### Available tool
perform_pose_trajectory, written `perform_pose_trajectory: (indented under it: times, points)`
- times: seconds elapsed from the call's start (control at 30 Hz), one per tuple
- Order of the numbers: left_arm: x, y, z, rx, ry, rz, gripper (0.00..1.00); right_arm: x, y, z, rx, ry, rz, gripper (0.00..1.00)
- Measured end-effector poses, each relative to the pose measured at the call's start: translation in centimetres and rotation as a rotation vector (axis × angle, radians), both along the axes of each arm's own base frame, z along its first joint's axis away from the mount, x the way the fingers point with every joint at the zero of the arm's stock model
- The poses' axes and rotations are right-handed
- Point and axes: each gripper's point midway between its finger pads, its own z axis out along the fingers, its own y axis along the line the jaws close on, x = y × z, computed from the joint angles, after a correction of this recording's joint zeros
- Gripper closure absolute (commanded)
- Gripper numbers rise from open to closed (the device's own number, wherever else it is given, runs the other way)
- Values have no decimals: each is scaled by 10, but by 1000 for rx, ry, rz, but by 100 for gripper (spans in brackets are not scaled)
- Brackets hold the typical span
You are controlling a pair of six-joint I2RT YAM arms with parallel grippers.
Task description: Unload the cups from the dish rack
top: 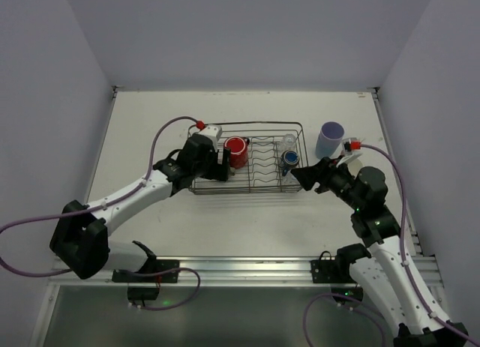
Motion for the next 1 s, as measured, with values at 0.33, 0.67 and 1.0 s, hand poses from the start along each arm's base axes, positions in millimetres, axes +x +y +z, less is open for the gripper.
perform_pose_trajectory:
  times: [0.33, 0.67, 1.0]
  points:
    - [40, -31, -3, -16, -43, -28, 0, -5, 8, -14, 10, 1, 58, 32]
    - [90, -62, -19, 35, -58, -47, 0, -8, 14, -13, 15, -6, 95, 16]
    - [115, -68, -28, 91, -73, -31, 0, -11, 20, -15, 17, 3, 134, 15]
